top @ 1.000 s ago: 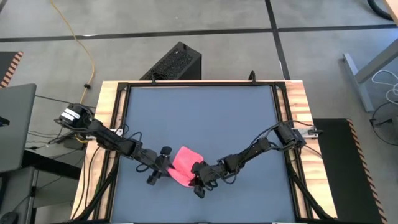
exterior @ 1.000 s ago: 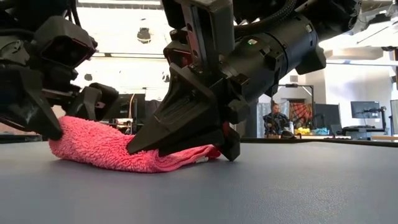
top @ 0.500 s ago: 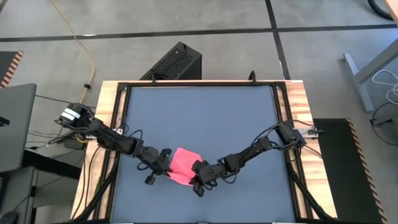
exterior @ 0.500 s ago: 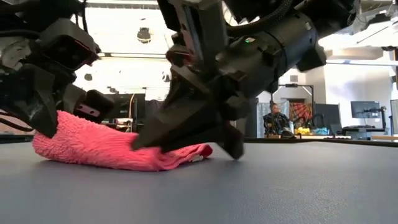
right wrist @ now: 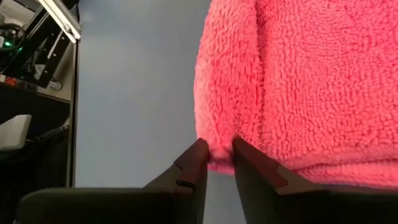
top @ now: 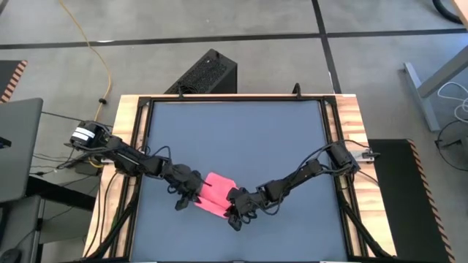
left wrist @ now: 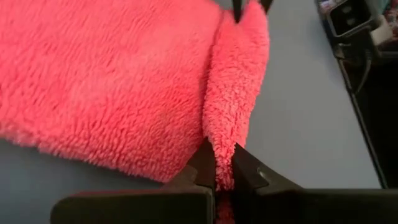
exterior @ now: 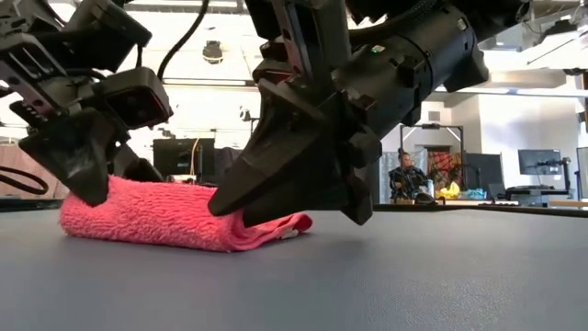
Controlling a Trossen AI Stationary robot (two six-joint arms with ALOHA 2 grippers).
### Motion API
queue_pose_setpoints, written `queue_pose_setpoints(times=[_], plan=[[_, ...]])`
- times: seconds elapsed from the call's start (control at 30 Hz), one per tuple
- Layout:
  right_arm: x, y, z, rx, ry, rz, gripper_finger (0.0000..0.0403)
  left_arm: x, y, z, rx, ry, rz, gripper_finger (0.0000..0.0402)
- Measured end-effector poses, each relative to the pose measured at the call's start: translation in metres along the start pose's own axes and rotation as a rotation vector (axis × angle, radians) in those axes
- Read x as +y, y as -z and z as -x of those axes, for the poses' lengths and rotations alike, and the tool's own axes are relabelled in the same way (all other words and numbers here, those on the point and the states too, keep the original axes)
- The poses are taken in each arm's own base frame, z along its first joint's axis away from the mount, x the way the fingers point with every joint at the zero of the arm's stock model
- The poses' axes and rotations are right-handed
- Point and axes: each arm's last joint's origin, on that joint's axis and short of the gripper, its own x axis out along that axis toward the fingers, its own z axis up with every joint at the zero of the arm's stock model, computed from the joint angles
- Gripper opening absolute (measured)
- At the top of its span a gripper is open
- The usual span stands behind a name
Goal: Roll towel into tight, uniform cylinder
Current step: Roll the red towel
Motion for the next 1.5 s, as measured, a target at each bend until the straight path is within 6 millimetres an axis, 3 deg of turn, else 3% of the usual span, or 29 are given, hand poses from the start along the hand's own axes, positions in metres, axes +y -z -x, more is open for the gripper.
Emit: queue_pose_setpoints(times=[0.17, 0.3, 0.43, 0.53, 0.77, 1.1, 1.33, 1.5], plan=[[0.002, -0.001, 0.003, 0.023, -0.022, 0.018, 0.0124, 0.004, 0.001, 0.001, 0.014, -0.012, 0.042, 0.0000], [0.007, -0.007, 0.016, 0.064, -0.026, 0.058, 0.0131, 0.008, -0.002, 0.002, 0.031, -0.039, 0.108, 0.0000], [0.020, -0.017, 0.034, 0.012, -0.028, 0.171, 0.0130, 0.010, -0.012, 0.002, 0.057, -0.081, 0.147, 0.0000], [0.027, -0.018, 0.037, -0.076, -0.015, 0.294, 0.0124, 0.010, -0.023, 0.001, 0.057, -0.088, 0.128, 0.0000], [0.023, -0.017, 0.027, -0.159, 0.057, 0.443, 0.0106, 0.010, -0.040, 0.003, 0.089, -0.107, 0.100, 0.0000], [0.025, -0.021, 0.004, -0.128, 0.073, 0.557, 0.0054, 0.013, -0.041, 0.004, 0.099, -0.113, 0.101, 0.0000], [0.024, -0.030, -0.004, -0.125, 0.119, 0.565, 0.0011, 0.025, -0.033, -0.013, 0.163, -0.067, 0.140, 0.0000], [0.020, -0.031, -0.004, -0.111, 0.139, 0.538, 0.0018, 0.027, -0.038, -0.023, 0.175, -0.037, 0.123, 0.0001]])
